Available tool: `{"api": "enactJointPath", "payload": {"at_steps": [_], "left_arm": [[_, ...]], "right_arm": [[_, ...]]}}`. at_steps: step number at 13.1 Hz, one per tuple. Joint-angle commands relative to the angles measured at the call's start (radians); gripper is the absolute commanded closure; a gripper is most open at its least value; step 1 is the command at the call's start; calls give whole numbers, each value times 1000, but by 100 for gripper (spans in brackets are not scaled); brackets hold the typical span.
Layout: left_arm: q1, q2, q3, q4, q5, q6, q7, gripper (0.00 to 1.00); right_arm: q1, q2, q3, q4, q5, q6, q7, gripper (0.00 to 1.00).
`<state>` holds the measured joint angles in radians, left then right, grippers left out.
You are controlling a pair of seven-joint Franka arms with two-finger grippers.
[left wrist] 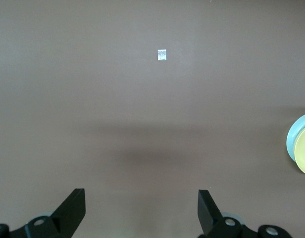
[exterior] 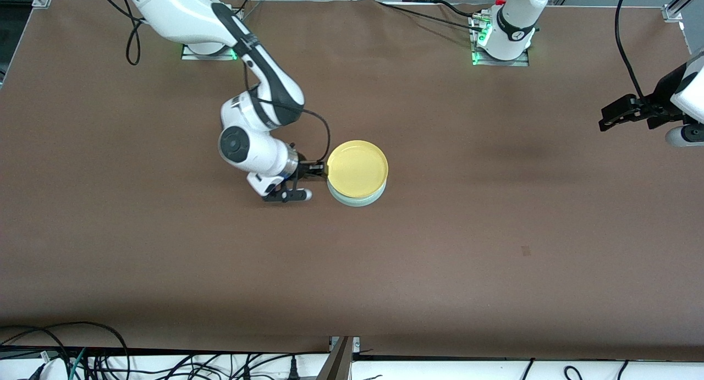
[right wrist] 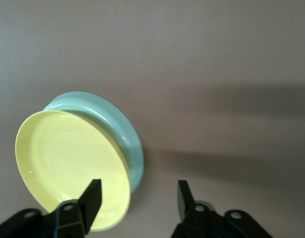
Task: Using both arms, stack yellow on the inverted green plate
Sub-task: 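Open the right gripper to release the yellow plate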
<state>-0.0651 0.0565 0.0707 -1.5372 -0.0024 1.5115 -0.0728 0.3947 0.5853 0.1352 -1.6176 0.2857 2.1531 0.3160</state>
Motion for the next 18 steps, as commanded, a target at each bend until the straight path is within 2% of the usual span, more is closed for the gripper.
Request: {"api": "enactJointPath", "payload": {"at_steps": [1, 3, 5, 8, 11, 16, 18], "left_arm": [[-1, 20, -2, 31, 7, -8, 5, 0], [-1, 20, -2, 32, 7, -7, 5, 0], [-1, 23, -2, 32, 9, -7, 5, 0], [-1, 23, -2, 32, 10, -7, 7, 0], [-2, 22, -9, 34, 7, -7, 5, 0], [-2, 22, -19, 35, 6, -7, 4, 0], [-2, 22, -19, 35, 6, -7, 5, 0]], "right_arm": [[-5, -2, -49, 223, -161, -308, -9, 0], [-8, -21, -84, 258, -238, -398, -64, 0], [-28, -62, -150, 263, -229, -468, -177, 0], [-115, -140, -193, 266, -227, -573, -291, 0], [-206, -226, -198, 281, -227, -717, -298, 0], [-266, -410, -194, 269, -269, -748, -295, 0], [-272, -445, -190, 266, -304, -746, -296, 0]]}}
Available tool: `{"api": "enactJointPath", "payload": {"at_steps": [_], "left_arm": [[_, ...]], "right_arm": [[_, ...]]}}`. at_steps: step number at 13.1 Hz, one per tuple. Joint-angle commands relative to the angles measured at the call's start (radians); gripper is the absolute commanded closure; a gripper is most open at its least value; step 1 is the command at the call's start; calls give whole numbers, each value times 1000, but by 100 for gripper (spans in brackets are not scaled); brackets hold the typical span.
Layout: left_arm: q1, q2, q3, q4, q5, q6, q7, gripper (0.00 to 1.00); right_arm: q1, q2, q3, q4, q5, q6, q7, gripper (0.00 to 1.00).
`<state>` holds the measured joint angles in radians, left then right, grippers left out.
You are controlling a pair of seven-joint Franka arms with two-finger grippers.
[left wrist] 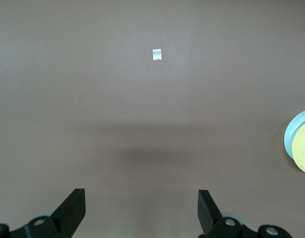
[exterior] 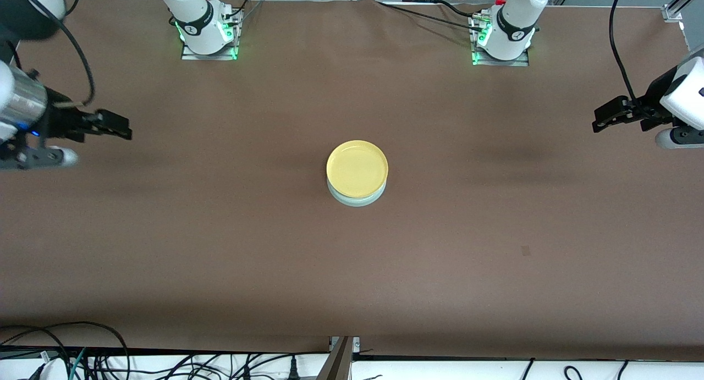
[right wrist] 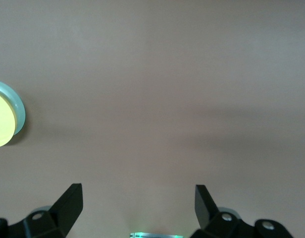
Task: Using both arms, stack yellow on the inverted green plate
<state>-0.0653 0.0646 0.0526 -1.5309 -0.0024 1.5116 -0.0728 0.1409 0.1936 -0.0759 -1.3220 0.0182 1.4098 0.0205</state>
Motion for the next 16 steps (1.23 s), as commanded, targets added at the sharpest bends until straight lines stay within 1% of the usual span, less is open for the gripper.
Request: {"api": "enactJointPath", "payload": {"at_steps": [1, 4, 7, 9, 16], "left_arm": [[-2, 14, 0, 29, 6, -7, 5, 0], [-2, 12, -13, 29, 6, -7, 4, 0], [-2, 14, -14, 29, 9, -7, 5, 0], [-2, 14, -16, 29, 7, -5, 5, 0], [-2, 14, -16, 31, 6, -5, 5, 0]], "right_arm": [[-18, -77, 25, -29, -44, -9, -2, 0], [-30, -115, 21, -52, -46, -37, -10, 0], [-35, -99, 18, -43, -50, -65, -8, 0], [-30, -86, 21, -40, -73, -74, -8, 0], [-32, -85, 24, -40, -73, -75, -8, 0]]}}
